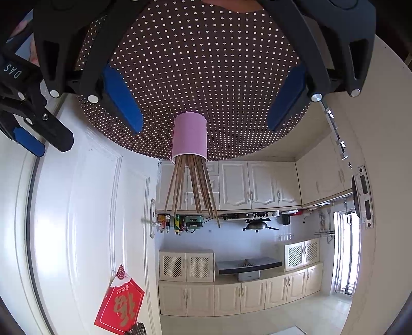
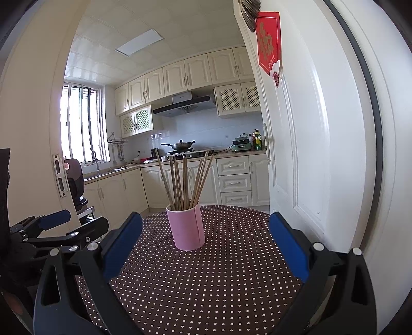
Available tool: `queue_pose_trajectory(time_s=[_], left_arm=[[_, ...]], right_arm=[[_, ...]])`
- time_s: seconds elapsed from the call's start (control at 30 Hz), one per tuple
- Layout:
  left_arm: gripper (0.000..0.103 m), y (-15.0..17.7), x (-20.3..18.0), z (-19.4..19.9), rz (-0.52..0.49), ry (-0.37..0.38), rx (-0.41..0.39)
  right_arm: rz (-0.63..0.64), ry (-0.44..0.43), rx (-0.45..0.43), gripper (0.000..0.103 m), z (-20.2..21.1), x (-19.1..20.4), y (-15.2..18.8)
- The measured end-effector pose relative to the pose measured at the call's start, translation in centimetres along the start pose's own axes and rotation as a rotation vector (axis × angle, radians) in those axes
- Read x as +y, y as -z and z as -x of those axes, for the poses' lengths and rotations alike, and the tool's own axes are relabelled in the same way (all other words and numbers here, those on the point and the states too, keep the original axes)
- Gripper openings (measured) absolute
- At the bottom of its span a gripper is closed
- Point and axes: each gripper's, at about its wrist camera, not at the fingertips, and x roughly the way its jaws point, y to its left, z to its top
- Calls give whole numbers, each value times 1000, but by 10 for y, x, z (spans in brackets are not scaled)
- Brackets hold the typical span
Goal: Organize utensils
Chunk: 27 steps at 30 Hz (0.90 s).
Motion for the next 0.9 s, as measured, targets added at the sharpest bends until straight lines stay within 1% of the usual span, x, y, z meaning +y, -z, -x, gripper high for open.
queue_pose_trajectory(time_s=[0.07, 0.17, 0.73, 0.9], left_arm=[[95, 0, 1, -1, 7, 13, 5], [95, 1, 1, -3, 5, 3, 7], [95, 1, 0, -4, 11, 5, 12], [95, 1, 1, -5, 19, -4, 19]], right_arm=[[-3, -1, 6, 95, -1, 0, 0], [-3, 0, 10, 95, -4, 0, 0], [4, -9, 21, 95, -7, 2, 1], [3, -14, 27, 95, -7, 3, 2]])
